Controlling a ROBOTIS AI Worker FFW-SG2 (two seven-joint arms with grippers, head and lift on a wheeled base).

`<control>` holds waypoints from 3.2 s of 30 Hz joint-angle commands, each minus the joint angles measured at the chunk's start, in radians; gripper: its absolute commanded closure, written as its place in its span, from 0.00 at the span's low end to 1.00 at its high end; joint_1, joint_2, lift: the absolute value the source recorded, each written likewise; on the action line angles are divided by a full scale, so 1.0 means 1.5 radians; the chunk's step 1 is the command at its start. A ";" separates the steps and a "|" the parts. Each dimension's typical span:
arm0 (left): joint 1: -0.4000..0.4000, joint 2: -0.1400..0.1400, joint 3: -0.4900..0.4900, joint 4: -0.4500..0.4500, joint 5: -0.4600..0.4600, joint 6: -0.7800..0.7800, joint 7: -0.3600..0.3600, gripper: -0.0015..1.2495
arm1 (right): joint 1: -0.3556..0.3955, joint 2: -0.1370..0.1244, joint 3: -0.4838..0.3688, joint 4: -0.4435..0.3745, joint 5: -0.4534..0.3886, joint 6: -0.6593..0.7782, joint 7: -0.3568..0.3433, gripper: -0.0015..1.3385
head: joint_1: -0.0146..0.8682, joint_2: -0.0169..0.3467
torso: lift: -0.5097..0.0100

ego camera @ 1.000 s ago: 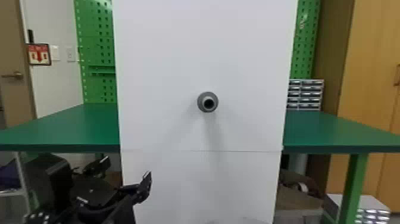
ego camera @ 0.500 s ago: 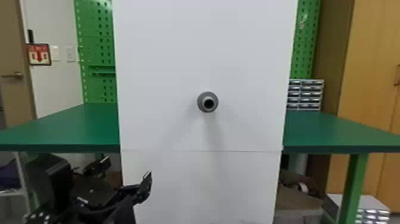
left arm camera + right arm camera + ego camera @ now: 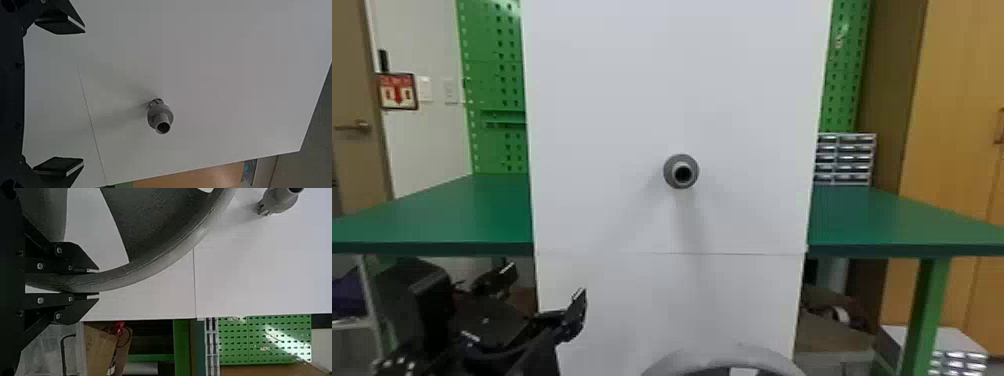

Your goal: Hold the wheel and insert it

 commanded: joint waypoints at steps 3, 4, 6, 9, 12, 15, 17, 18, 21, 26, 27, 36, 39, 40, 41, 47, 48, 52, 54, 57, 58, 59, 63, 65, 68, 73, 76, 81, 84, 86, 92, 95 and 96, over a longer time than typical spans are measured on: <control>0.000 0.000 0.000 0.000 -0.001 0.000 0.000 0.08 | -0.006 -0.004 0.003 -0.052 -0.006 0.049 -0.001 0.87 | 0.25 0.07 | 0.13; 0.000 0.000 0.000 0.000 -0.002 0.000 0.000 0.08 | -0.007 -0.003 0.002 -0.057 -0.006 0.054 -0.001 0.87 | 0.25 0.07 | 0.13; 0.000 0.000 -0.001 0.000 -0.002 0.000 0.000 0.08 | -0.009 -0.003 0.001 -0.068 -0.008 0.073 -0.001 0.87 | 0.25 0.07 | 0.13; -0.001 0.000 -0.002 0.000 -0.003 0.000 0.000 0.08 | -0.010 -0.001 -0.003 -0.085 -0.009 0.101 -0.003 0.87 | 0.25 0.07 | 0.13; -0.002 0.001 -0.002 0.001 -0.003 0.000 0.000 0.08 | -0.011 -0.003 -0.003 -0.098 -0.015 0.118 -0.010 0.87 | 0.25 0.07 | 0.13; -0.002 0.001 -0.002 0.001 -0.004 0.000 0.000 0.08 | -0.015 -0.005 0.000 -0.111 -0.015 0.132 -0.020 0.87 | 0.25 0.07 | 0.13; -0.001 0.001 -0.002 0.001 -0.004 0.000 0.000 0.08 | -0.018 -0.004 -0.001 -0.121 -0.017 0.144 -0.025 0.87 | 0.25 0.07 | 0.13; -0.002 0.001 -0.002 0.001 -0.004 0.000 0.000 0.08 | -0.020 -0.004 -0.001 -0.127 -0.018 0.151 -0.026 0.87 | 0.25 0.07 | 0.13; -0.002 0.001 -0.003 0.001 -0.004 0.000 0.000 0.08 | -0.026 -0.004 -0.001 -0.141 -0.019 0.173 -0.028 0.87 | 0.25 0.07 | 0.13; -0.002 0.001 -0.003 0.002 -0.004 0.000 0.000 0.08 | -0.035 -0.004 -0.002 -0.156 -0.022 0.199 -0.033 0.87 | 0.25 0.07 | 0.13; -0.002 0.001 -0.003 0.002 -0.004 0.000 0.000 0.08 | -0.036 -0.003 -0.002 -0.159 -0.022 0.207 -0.033 0.87 | 0.25 0.07 | 0.13; -0.003 0.001 -0.006 0.004 -0.006 0.000 0.000 0.08 | -0.053 0.002 -0.009 -0.178 -0.024 0.241 -0.038 0.87 | 0.25 0.07 | 0.13; -0.004 0.001 -0.006 0.004 -0.006 0.000 0.000 0.08 | -0.062 0.002 -0.011 -0.189 -0.025 0.269 -0.040 0.87 | 0.25 0.07 | 0.13; -0.004 0.001 -0.006 0.004 -0.006 0.000 0.000 0.08 | -0.064 0.002 -0.011 -0.192 -0.025 0.275 -0.040 0.87 | 0.25 0.07 | 0.13; -0.004 0.001 -0.007 0.004 -0.006 0.000 0.000 0.08 | -0.065 0.002 -0.011 -0.194 -0.026 0.279 -0.040 0.87 | 0.25 0.07 | 0.13; -0.003 0.001 -0.008 0.006 -0.007 0.000 0.000 0.08 | -0.077 0.002 -0.014 -0.200 -0.030 0.291 -0.041 0.87 | 0.25 0.07 | 0.13; -0.003 0.001 -0.008 0.006 -0.007 0.000 0.000 0.08 | -0.080 0.002 -0.012 -0.202 -0.030 0.297 -0.041 0.87 | 0.25 0.07 | 0.13; -0.004 0.001 -0.009 0.007 -0.006 0.000 0.000 0.08 | -0.096 0.002 -0.010 -0.214 -0.030 0.323 -0.043 0.87 | 0.25 0.07 | 0.13; -0.004 0.001 -0.009 0.007 -0.006 0.000 0.000 0.08 | -0.102 0.002 -0.009 -0.217 -0.030 0.334 -0.046 0.87 | 0.25 0.07 | 0.13; -0.005 0.001 -0.009 0.007 -0.007 0.000 0.000 0.08 | -0.110 0.002 -0.006 -0.217 -0.034 0.342 -0.049 0.87 | 0.25 0.07 | 0.13; -0.005 0.001 -0.009 0.007 -0.007 0.000 0.000 0.08 | -0.113 0.002 -0.005 -0.217 -0.035 0.343 -0.050 0.87 | 0.25 0.07 | 0.13; -0.006 0.001 -0.010 0.008 -0.007 0.000 0.000 0.08 | -0.115 0.002 -0.004 -0.217 -0.035 0.344 -0.050 0.87 | 0.25 0.07 | 0.13; -0.006 0.001 -0.010 0.008 -0.007 0.000 0.000 0.08 | -0.126 0.002 0.002 -0.217 -0.036 0.360 -0.057 0.87 | 0.25 0.07 | 0.13; -0.006 0.001 -0.011 0.008 -0.007 0.000 0.000 0.08 | -0.132 0.002 0.004 -0.217 -0.036 0.366 -0.059 0.87 | 0.25 0.07 | 0.13; -0.006 0.001 -0.010 0.008 -0.007 0.000 0.000 0.08 | -0.141 0.002 0.006 -0.217 -0.036 0.373 -0.063 0.87 | 0.25 0.07 | 0.13; -0.006 0.001 -0.011 0.009 -0.007 0.000 0.000 0.08 | -0.157 0.002 0.004 -0.217 -0.037 0.389 -0.066 0.87 | 0.25 0.07 | 0.13; -0.006 0.001 -0.011 0.009 -0.007 0.000 0.000 0.08 | -0.165 0.002 0.003 -0.217 -0.040 0.391 -0.066 0.87 | 0.25 0.07 | 0.13; -0.006 0.001 -0.011 0.009 -0.007 0.000 0.000 0.08 | -0.182 0.002 0.003 -0.217 -0.046 0.413 -0.066 0.87 | 0.25 0.07 | 0.13; -0.006 0.001 -0.011 0.009 -0.007 0.000 0.000 0.08 | -0.193 0.002 0.005 -0.218 -0.049 0.426 -0.070 0.87 | 0.25 0.07 | 0.13; -0.005 0.001 -0.011 0.009 -0.008 0.000 0.000 0.08 | -0.203 0.002 0.007 -0.220 -0.050 0.440 -0.071 0.87 | 0.25 0.07 | 0.13; -0.006 0.001 -0.013 0.011 -0.009 0.000 0.000 0.08 | -0.230 0.002 0.012 -0.222 -0.055 0.465 -0.072 0.87 | 0.25 0.07 | 0.13; -0.006 0.001 -0.014 0.011 -0.009 0.000 0.000 0.08 | -0.240 0.002 0.015 -0.223 -0.056 0.476 -0.071 0.87 | 0.25 0.07 | 0.13; -0.005 0.001 -0.014 0.011 -0.009 0.000 0.000 0.08 | -0.244 0.002 0.015 -0.223 -0.056 0.482 -0.072 0.87 | 0.25 0.07 | 0.13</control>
